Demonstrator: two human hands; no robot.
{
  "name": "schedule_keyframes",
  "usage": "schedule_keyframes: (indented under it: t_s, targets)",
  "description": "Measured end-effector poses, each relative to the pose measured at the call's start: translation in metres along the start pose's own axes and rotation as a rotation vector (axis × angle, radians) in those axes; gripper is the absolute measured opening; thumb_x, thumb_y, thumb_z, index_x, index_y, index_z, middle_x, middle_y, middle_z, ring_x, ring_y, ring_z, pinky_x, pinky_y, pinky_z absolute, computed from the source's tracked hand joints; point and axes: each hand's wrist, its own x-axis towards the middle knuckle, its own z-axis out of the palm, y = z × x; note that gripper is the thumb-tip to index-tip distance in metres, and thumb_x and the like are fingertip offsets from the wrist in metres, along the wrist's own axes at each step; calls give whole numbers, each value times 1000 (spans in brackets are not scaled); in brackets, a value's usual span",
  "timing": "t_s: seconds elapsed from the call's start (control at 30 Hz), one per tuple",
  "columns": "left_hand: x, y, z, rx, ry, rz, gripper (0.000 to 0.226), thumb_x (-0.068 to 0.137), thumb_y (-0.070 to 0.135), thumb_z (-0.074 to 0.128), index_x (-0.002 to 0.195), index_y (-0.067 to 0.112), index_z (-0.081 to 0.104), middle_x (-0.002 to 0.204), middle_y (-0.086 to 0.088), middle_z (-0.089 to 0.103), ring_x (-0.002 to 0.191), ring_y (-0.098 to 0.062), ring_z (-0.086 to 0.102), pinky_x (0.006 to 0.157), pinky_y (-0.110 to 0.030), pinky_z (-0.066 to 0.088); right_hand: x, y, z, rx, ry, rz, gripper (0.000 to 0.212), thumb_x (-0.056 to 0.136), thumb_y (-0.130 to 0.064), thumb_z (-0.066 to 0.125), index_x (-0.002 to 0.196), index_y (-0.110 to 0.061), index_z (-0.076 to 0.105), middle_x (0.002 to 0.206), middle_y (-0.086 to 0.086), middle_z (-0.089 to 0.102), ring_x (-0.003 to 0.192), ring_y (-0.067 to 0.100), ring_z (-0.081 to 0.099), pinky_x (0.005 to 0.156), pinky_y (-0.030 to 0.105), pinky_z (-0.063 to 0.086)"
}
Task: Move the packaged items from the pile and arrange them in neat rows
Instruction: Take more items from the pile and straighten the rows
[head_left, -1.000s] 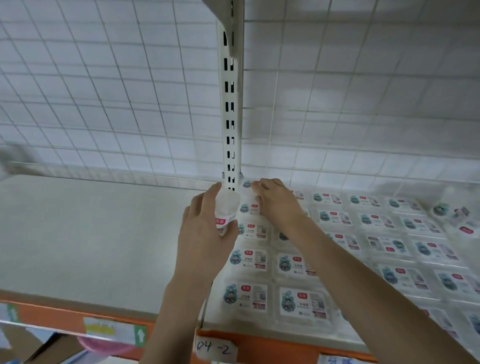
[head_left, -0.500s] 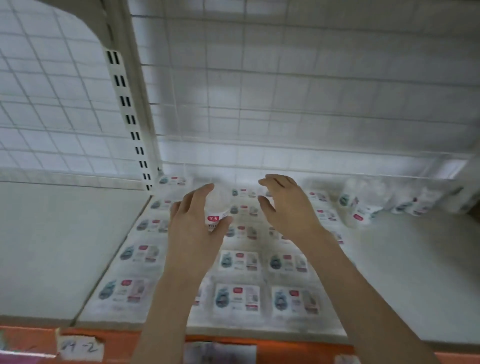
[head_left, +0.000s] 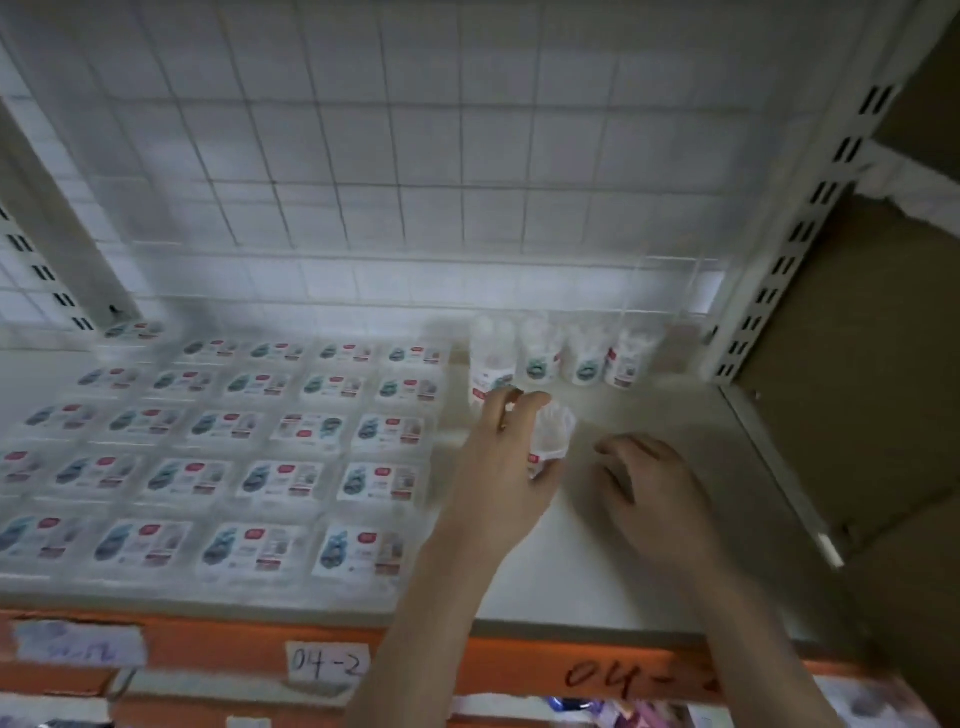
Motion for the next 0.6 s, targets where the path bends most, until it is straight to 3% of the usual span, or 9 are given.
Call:
schedule_keyframes:
  t_s: [0.13, 0.27, 0.4, 0.5, 0.6]
  targets:
    - [23, 9, 17, 175, 47, 23, 55, 76, 27, 71, 127, 20, 49, 130, 0, 47, 115, -23, 48, 95, -32, 38, -2, 15, -5, 37, -61, -7, 29, 88, -19, 52, 115, -12, 59, 115, 5, 59, 109, 23, 50, 91, 32, 41]
    - [46, 12, 26, 456, 134, 9, 56, 68, 36, 76, 119, 19, 57, 120, -1, 58, 115, -29, 47, 88, -33, 27, -4, 16, -2, 75, -46, -30, 24, 86, -17, 52, 108, -12, 61, 109, 6, 59, 104, 22, 49, 88, 30, 41]
    - [60, 5, 33, 531, 61, -33, 58, 83, 41, 61, 133, 15, 43, 144, -6, 35, 134, -27, 23, 103, -36, 18, -4, 19, -2, 109, -57, -25, 19, 87, -18, 50, 101, -12, 60, 105, 4, 57, 101, 21, 48, 85, 34, 43]
    - [58, 0, 29, 600, 31, -42, 68, 85, 45, 57, 138, 10, 34, 148, -13, 26, 140, -30, 12, 113, -41, 7, -5, 20, -1, 101, -54, -50, 16, 86, -19, 49, 97, -13, 59, 101, 3, 56, 98, 21, 48, 82, 35, 44]
    - [53, -6, 24, 661, -47, -55, 70, 90, 46, 49, 144, 13, 20, 153, -9, 15, 142, -26, 2, 114, -42, -3, -4, 19, 1, 88, -44, -55, 14, 85, -19, 50, 93, -12, 59, 98, 3, 55, 97, 21, 47, 80, 34, 44]
